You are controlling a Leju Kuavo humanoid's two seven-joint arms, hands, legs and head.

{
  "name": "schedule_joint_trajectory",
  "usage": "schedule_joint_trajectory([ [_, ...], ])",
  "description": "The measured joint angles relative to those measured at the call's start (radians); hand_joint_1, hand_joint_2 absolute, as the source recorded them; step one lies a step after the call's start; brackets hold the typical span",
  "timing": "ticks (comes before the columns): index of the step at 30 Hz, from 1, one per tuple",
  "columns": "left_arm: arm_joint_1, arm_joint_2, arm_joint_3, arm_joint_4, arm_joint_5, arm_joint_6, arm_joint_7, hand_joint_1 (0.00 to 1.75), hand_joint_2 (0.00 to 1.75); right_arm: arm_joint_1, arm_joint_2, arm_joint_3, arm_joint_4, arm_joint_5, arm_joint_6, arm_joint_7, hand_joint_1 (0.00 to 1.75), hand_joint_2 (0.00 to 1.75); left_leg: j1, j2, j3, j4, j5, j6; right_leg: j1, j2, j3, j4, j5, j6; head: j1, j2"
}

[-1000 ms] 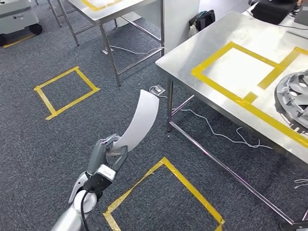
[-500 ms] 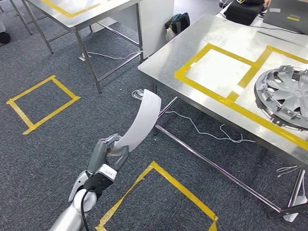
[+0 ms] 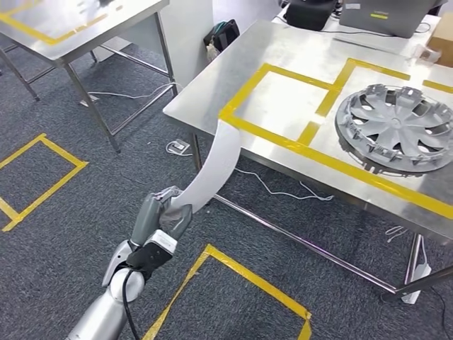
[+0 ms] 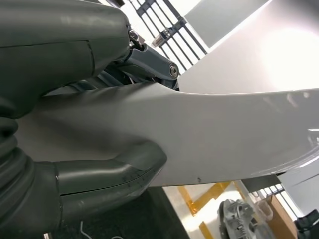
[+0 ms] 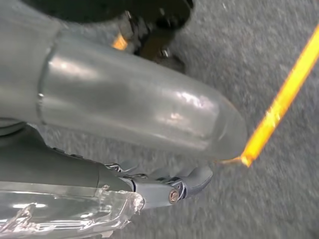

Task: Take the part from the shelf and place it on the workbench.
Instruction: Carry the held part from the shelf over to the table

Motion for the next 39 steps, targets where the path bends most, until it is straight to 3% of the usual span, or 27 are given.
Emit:
schedule_joint_trajectory([
  [2,-0.003,0.002,0.003,0.002,0.001,0.0,0.005,1.45,1.75,-0.005,-0.001,0.0,0.0,0.001,0.0,-0.002,0.0,0.0,0.003,-0.017,-0.079,0.138,-0.049,-0.005,-0.001,0.01,0.012,0.0,-0.01,-0.007,-0.002,0.0],
  [3,-0.003,0.002,0.005,0.003,0.002,0.0,0.007,1.45,1.75,-0.006,-0.001,0.0,0.0,0.002,0.0,-0.002,0.0,0.0,0.004,-0.02,-0.116,0.191,-0.057,-0.007,-0.001,0.016,0.019,0.0,-0.017,-0.007,-0.002,0.0],
  [4,-0.003,0.003,0.008,0.005,0.002,0.0,0.009,1.45,1.75,-0.005,-0.001,0.0,0.0,0.003,0.0,-0.002,0.0,0.0,0.005,-0.021,-0.139,0.213,-0.046,-0.007,-0.002,0.023,0.027,0.0,-0.026,-0.006,-0.002,0.0],
  [5,-0.003,0.004,0.01,0.006,0.004,0.001,0.012,1.45,1.75,-0.004,-0.001,0.0,0.001,0.005,0.0,-0.002,0.0,0.0,0.006,-0.021,-0.143,0.195,-0.014,-0.006,-0.003,0.029,0.039,0.0,-0.035,-0.005,-0.002,0.0],
  [7,-0.008,0.004,0.016,0.008,0.007,0.002,0.02,1.45,1.75,-0.002,-0.001,-0.001,0.003,0.008,-0.001,-0.002,0.0,0.0,0.007,-0.022,-0.103,0.072,0.079,-0.003,-0.006,0.039,0.063,-0.001,-0.057,0.003,-0.002,0.0],
  [8,-0.013,0.003,0.019,0.01,0.008,0.003,0.026,1.45,1.75,-0.003,-0.001,-0.001,0.004,0.009,-0.001,-0.002,0.0,0.0,0.006,-0.022,-0.073,0.008,0.104,-0.002,-0.006,0.043,0.072,-0.002,-0.069,0.009,-0.004,0.0],
  [10,-0.025,0.002,0.023,0.014,0.007,0.006,0.037,1.45,1.75,-0.005,-0.001,-0.004,0.004,0.014,-0.003,-0.003,0.0,0.0,0.004,-0.024,-0.037,-0.064,0.103,0.007,-0.004,0.047,0.09,-0.01,-0.086,0.021,-0.007,0.0],
  [13,-0.037,-0.002,0.029,0.022,0.002,0.009,0.046,1.45,1.75,-0.008,-0.001,-0.009,0.006,0.022,-0.003,-0.003,0.0,0.0,0.005,-0.029,-0.008,-0.083,0.069,0.031,-0.003,0.041,0.107,0.004,-0.077,0.037,-0.004,0.0],
  [14,-0.04,-0.002,0.031,0.024,0.001,0.009,0.046,1.45,1.75,-0.01,-0.001,-0.009,0.007,0.024,-0.003,-0.003,0.0,0.0,0.005,-0.03,0.006,-0.085,0.061,0.038,-0.002,0.036,0.086,0.041,-0.074,0.04,-0.002,0.0],
  [16,-0.045,-0.003,0.035,0.031,0.0,0.011,0.046,1.45,1.75,-0.012,-0.001,-0.01,0.008,0.026,-0.003,-0.003,0.0,0.0,0.005,-0.03,0.037,-0.086,0.038,0.047,-0.002,0.028,0.007,0.161,-0.084,0.041,0.0,0.0],
  [18,-0.047,-0.003,0.036,0.039,-0.001,0.011,0.046,1.45,1.75,-0.009,-0.001,-0.011,0.011,0.028,-0.003,-0.003,0.0,0.0,0.003,-0.031,0.072,-0.086,0.007,0.051,-0.001,0.027,-0.093,0.263,-0.133,0.043,0.001,0.0],
  [20,-0.048,-0.003,0.038,0.045,-0.002,0.011,0.046,1.45,1.75,-0.004,-0.001,-0.012,0.013,0.03,-0.003,-0.003,0.0,0.0,0.002,-0.033,0.118,-0.086,-0.029,0.052,-0.002,0.026,-0.157,0.269,-0.18,0.045,0.002,0.0],
  [21,-0.048,-0.003,0.039,0.047,-0.003,0.011,0.046,1.45,1.75,-0.002,-0.001,-0.013,0.014,0.031,-0.003,-0.003,0.0,0.0,0.002,-0.034,0.145,-0.086,-0.049,0.051,-0.003,0.026,-0.172,0.234,-0.173,0.045,0.003,0.0],
  [22,-0.049,-0.004,0.039,0.05,-0.004,0.011,0.046,1.45,1.75,0.0,-0.001,-0.014,0.015,0.032,-0.003,-0.003,0.0,0.0,0.002,-0.034,0.17,-0.087,-0.07,0.049,-0.004,0.024,-0.178,0.182,-0.126,0.044,0.003,0.0],
  [24,-0.052,-0.005,0.04,0.059,-0.008,0.012,0.046,1.45,1.75,0.003,-0.001,-0.015,0.02,0.035,-0.002,-0.002,0.0,0.0,0.001,-0.033,0.212,-0.088,-0.11,0.041,0.0,0.014,-0.179,0.087,0.036,0.038,0.003,0.0],
  [25,-0.053,-0.006,0.041,0.063,-0.01,0.013,0.045,1.45,1.75,0.003,-0.001,-0.016,0.022,0.037,-0.001,-0.002,0.0,0.0,0.002,-0.032,0.224,-0.095,-0.124,0.036,0.004,0.013,-0.177,0.061,0.096,0.032,0.001,0.0],
  [26,-0.056,-0.007,0.042,0.067,-0.011,0.014,0.045,1.45,1.75,0.001,-0.001,-0.016,0.024,0.039,0.0,-0.002,0.0,0.0,0.003,-0.031,0.235,-0.098,-0.128,0.029,0.009,0.013,-0.173,0.05,0.122,0.025,0.001,0.0],
  [27,-0.058,-0.01,0.042,0.069,-0.014,0.014,0.044,1.45,1.75,-0.003,-0.001,-0.016,0.025,0.041,0.0,-0.002,0.0,0.0,0.006,-0.031,0.235,-0.095,-0.12,0.022,0.011,0.019,-0.162,0.048,0.109,0.017,0.0,0.0],
  [29,-0.062,-0.013,0.041,0.072,-0.018,0.015,0.042,1.45,1.75,-0.005,-0.002,-0.016,0.025,0.043,0.001,-0.003,0.0,0.0,0.009,-0.03,0.198,-0.014,-0.073,0.01,0.008,0.031,-0.137,0.033,0.095,0.003,-0.002,0.0],
  [31,-0.064,-0.012,0.041,0.076,-0.019,0.015,0.041,1.45,1.75,-0.007,-0.004,-0.017,0.025,0.044,0.002,-0.003,0.0,0.0,0.011,-0.03,0.095,0.131,-0.053,0.0,0.002,0.043,-0.102,0.016,0.078,-0.006,-0.006,0.0],
  [32,-0.065,-0.011,0.041,0.079,-0.02,0.015,0.041,1.45,1.75,-0.008,-0.005,-0.017,0.025,0.045,0.003,-0.003,0.0,0.0,0.012,-0.03,0.039,0.188,-0.079,-0.003,0.001,0.05,-0.084,0.009,0.069,-0.007,-0.009,0.0],
  [33,-0.065,-0.01,0.041,0.082,-0.022,0.015,0.04,1.45,1.75,-0.009,-0.005,-0.017,0.025,0.047,0.004,-0.003,0.0,0.0,0.012,-0.03,-0.008,0.219,-0.126,-0.005,0.0,0.059,-0.067,0.004,0.059,-0.006,-0.009,0.0],
  [34,-0.065,-0.009,0.041,0.085,-0.025,0.015,0.039,1.45,1.75,-0.009,-0.005,-0.017,0.025,0.049,0.006,-0.003,0.0,0.0,0.013,-0.03,-0.043,0.226,-0.174,-0.006,-0.002,0.069,-0.05,0.001,0.048,-0.004,-0.009,0.0],
  [35,-0.065,-0.008,0.041,0.087,-0.027,0.015,0.036,1.45,1.75,-0.009,-0.005,-0.017,0.025,0.052,0.007,-0.003,0.0,0.0,0.013,-0.031,-0.064,0.211,-0.203,-0.005,-0.004,0.08,-0.032,0.0,0.036,-0.003,-0.009,0.0],
  [36,-0.065,-0.008,0.041,0.089,-0.03,0.014,0.032,1.45,1.75,-0.009,-0.005,-0.017,0.026,0.055,0.008,-0.003,0.0,0.0,0.013,-0.032,-0.075,0.178,-0.198,-0.004,-0.006,0.091,-0.013,0.0,0.022,0.0,-0.009,0.0],
  [37,-0.066,-0.007,0.04,0.091,-0.032,0.014,0.028,1.45,1.75,-0.01,-0.005,-0.017,0.027,0.058,0.009,-0.003,0.0,0.0,0.013,-0.038,-0.077,0.128,-0.153,-0.004,-0.008,0.102,0.005,0.0,0.009,0.002,-0.009,0.0],
  [39,-0.066,-0.003,0.04,0.096,-0.035,0.012,0.021,1.45,1.75,-0.013,-0.005,-0.017,0.03,0.062,0.01,-0.003,0.0,0.0,0.017,-0.071,-0.077,0.003,0.002,-0.006,-0.011,0.125,0.025,0.003,-0.014,0.01,-0.014,0.0],
])
